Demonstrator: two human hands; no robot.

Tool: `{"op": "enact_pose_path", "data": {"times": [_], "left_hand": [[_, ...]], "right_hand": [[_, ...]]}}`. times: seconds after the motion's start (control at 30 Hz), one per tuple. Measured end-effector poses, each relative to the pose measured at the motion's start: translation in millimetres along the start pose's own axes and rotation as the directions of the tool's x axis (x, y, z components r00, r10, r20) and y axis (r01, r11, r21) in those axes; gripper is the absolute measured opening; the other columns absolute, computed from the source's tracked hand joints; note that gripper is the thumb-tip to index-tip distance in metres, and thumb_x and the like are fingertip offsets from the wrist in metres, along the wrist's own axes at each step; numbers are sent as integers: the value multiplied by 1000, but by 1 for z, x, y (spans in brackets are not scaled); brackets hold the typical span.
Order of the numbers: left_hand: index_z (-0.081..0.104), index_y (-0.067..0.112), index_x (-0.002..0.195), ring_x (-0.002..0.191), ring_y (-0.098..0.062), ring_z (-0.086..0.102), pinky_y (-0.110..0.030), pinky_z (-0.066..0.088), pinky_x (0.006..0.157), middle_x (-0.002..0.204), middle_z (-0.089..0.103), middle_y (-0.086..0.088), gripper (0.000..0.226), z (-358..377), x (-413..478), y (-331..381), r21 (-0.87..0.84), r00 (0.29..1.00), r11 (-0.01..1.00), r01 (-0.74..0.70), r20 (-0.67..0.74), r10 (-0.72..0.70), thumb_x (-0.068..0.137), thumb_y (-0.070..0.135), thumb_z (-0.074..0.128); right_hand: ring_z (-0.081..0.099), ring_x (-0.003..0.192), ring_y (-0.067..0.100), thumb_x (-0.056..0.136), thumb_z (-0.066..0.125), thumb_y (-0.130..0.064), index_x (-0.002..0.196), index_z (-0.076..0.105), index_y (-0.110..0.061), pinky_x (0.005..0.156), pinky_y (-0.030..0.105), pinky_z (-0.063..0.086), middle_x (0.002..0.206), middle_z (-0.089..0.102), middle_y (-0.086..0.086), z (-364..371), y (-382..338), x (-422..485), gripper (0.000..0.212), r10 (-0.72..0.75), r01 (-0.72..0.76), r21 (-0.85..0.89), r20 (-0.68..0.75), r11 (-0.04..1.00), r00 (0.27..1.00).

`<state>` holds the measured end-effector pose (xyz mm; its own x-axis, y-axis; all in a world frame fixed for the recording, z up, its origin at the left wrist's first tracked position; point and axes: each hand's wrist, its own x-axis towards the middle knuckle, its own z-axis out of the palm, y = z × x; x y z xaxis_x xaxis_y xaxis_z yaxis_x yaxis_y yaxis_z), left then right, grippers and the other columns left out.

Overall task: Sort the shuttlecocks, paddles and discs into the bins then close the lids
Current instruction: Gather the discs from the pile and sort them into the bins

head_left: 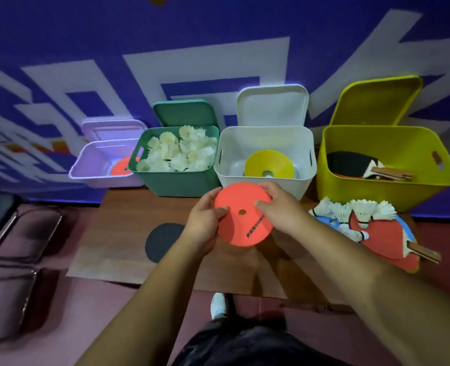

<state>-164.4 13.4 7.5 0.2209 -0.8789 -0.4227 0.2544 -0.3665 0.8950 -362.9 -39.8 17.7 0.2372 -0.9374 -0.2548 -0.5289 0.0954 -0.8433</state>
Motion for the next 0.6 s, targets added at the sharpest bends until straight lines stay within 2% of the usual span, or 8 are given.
{"op": "enact_pose_path", "data": {"times": [0.1,0.2,0.23,0.33,0.4,0.47,0.53,0.6], "left_hand": [[72,27,122,114,-38,68,-57,52,102,127,72,-13,46,-37,-13,10,-51,990,998,-23,-139,15,95,-7,59],[76,24,119,113,-36,70,-56,56,101,121,76,-10,40,-70,-19,18,-97,963,993,-61,-268,33,93,-4,64],[74,20,123,110,-33,72,-51,59,98,119,76,-10,40,-80,-21,21,-105,956,991,-80,-291,46,94,-5,62],[71,12,127,98,-23,73,-38,60,88,115,78,-11,41,-109,-18,32,-116,944,986,-121,-319,78,96,-9,56],[72,10,125,79,-16,72,-27,58,72,100,79,-9,39,-131,-13,37,-152,946,983,-106,-319,52,98,-10,51],[69,2,128,52,-9,58,-20,46,48,75,69,-7,33,-156,-3,38,-200,941,979,-44,-336,-27,102,-5,49],[68,3,128,58,-13,63,-23,51,48,81,70,-16,28,-181,10,40,-237,945,971,19,-312,-94,105,2,51],[69,10,127,75,-21,72,-30,61,59,102,77,-22,26,-204,25,45,-249,956,968,40,-273,-110,106,8,53]], "right_hand": [[71,104,18,91,70,-28,139,55,-41,90,39,58,125,70,-8,24,-34,6,52,-58,63,-28,153,998,987],[76,82,29,90,69,-18,138,55,-47,61,42,61,123,70,-6,50,-60,22,57,-37,19,66,274,998,961],[76,83,29,92,70,-11,135,57,-46,63,43,61,125,71,-2,59,-69,30,57,-47,21,97,276,995,960],[74,101,23,92,72,-3,126,64,-43,90,44,62,126,73,5,86,-100,49,54,-84,40,183,237,982,968],[75,103,28,93,72,0,125,67,-42,88,43,62,120,76,4,103,-117,59,53,-61,6,226,240,974,969],[76,99,34,93,71,-3,116,68,-50,85,50,63,115,77,5,121,-130,71,52,-40,-14,229,228,973,973],[76,94,35,93,72,-11,106,67,-60,82,58,64,112,75,8,140,-142,84,51,-23,-19,218,190,976,981],[76,93,34,94,71,-15,104,65,-64,79,55,65,113,73,10,162,-153,97,51,-17,-13,189,156,982,988]]}}
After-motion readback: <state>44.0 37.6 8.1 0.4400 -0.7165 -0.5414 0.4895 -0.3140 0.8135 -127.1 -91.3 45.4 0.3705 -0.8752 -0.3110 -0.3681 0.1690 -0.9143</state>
